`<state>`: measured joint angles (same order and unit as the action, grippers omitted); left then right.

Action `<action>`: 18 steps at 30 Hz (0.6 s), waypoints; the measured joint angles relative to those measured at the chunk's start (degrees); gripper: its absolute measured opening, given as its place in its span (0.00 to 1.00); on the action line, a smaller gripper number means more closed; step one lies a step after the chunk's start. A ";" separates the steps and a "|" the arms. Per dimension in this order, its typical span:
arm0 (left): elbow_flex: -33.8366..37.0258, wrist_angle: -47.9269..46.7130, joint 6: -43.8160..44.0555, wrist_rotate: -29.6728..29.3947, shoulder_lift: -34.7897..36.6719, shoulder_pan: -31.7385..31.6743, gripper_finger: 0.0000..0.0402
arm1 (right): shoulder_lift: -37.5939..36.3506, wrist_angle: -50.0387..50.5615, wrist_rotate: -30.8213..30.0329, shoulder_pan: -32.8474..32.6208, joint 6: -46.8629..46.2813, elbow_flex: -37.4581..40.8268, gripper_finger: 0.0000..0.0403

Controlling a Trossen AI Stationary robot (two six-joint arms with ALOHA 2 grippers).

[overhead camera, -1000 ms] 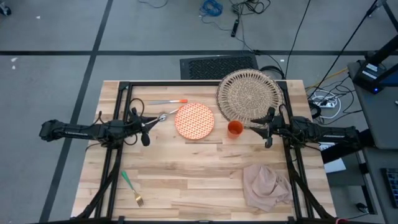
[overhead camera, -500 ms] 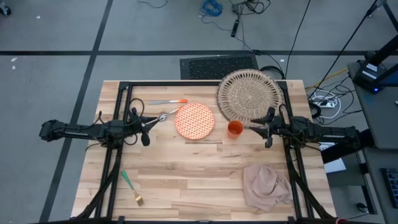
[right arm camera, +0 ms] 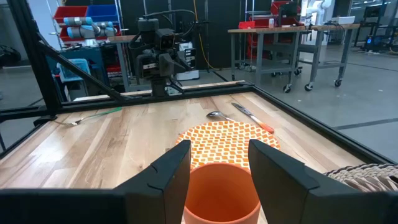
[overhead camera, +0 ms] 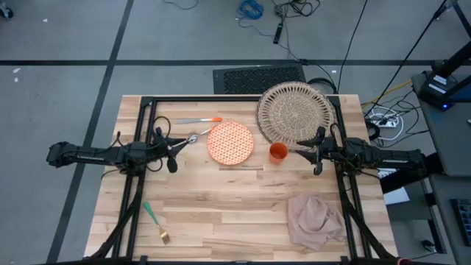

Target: Set table place

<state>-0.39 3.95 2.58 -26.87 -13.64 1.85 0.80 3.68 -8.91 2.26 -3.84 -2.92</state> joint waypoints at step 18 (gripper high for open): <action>-0.01 1.85 -0.01 -0.27 0.01 0.00 0.15 | -0.02 -0.02 -0.02 -0.01 0.88 0.00 0.37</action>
<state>-0.40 5.79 2.57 -27.14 -13.63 1.85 0.78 3.66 -8.93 2.25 -2.95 -2.92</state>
